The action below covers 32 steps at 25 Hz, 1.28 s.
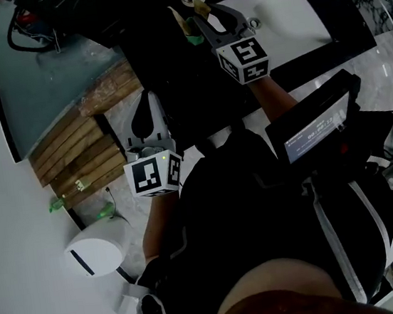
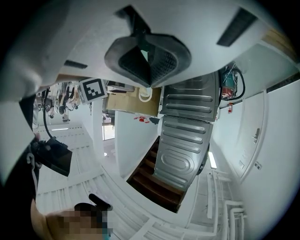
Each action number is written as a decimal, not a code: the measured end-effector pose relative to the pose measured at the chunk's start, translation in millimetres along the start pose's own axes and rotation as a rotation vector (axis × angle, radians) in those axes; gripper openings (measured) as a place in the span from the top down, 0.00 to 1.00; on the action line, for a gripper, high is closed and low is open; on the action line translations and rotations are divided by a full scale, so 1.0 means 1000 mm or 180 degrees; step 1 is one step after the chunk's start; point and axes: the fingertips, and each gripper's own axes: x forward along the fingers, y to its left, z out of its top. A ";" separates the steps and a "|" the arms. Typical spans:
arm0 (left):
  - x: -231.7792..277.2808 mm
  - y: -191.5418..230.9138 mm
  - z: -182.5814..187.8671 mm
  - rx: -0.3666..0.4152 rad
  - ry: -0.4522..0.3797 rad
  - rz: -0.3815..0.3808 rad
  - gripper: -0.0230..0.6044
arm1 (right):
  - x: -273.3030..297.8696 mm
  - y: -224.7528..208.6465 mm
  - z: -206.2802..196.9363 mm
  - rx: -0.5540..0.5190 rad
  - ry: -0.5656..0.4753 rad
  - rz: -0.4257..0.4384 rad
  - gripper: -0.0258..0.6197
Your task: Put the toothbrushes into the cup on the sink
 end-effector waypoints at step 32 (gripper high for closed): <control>-0.004 -0.037 0.055 -0.0069 -0.0350 -0.1172 0.95 | -0.155 0.058 0.109 0.0000 -0.0276 -0.0508 0.89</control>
